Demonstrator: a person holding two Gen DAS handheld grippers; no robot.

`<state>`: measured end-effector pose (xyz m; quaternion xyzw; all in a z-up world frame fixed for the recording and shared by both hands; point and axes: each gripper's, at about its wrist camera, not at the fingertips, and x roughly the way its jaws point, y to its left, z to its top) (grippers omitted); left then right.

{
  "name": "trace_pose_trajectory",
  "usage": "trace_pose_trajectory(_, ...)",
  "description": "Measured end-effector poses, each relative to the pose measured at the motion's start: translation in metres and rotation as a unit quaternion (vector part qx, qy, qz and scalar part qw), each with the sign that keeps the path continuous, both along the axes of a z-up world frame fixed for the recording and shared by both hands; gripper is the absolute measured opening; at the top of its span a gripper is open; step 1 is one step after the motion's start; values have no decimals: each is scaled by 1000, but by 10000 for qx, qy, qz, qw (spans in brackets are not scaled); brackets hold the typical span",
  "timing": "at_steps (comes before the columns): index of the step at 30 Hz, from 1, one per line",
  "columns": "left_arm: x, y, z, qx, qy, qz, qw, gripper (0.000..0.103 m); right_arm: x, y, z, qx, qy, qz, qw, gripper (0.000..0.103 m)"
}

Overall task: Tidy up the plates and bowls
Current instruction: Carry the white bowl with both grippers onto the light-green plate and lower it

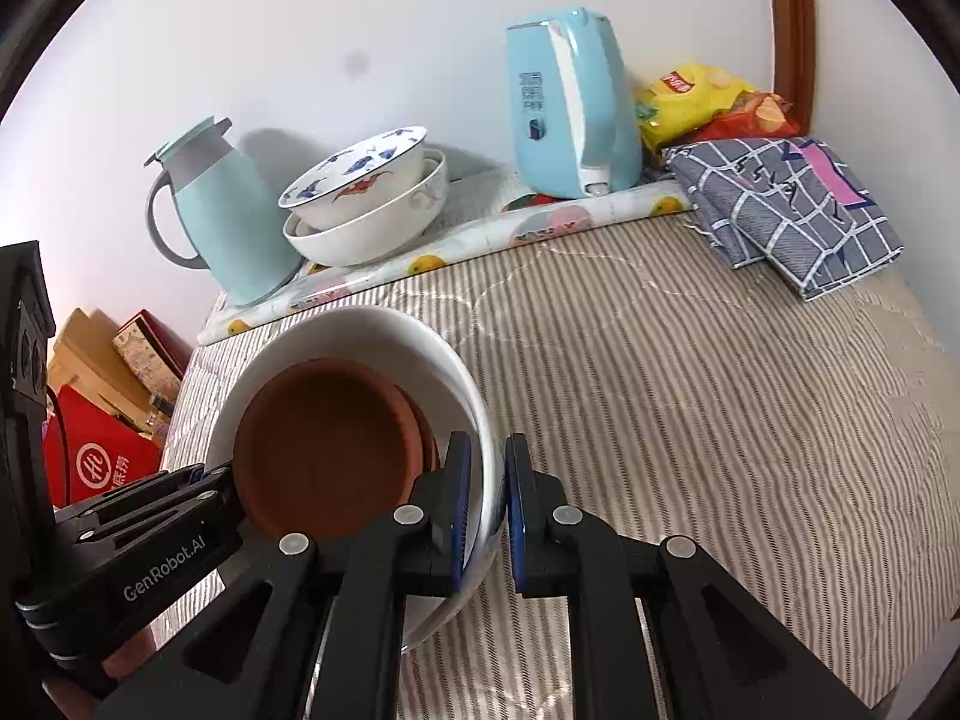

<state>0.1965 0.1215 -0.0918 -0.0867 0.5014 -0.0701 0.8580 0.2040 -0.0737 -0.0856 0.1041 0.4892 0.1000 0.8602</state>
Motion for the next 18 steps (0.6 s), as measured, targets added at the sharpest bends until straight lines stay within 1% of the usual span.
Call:
trace_pose_trajectory(7,3,11,-5,100,23,82,9999,9,5,14,-7,75,26,93,9999,11)
trace_pose_trajectory(18,14,24,-17,149,158,158,9996,9,15,28,-22,123,156,118,9997,11)
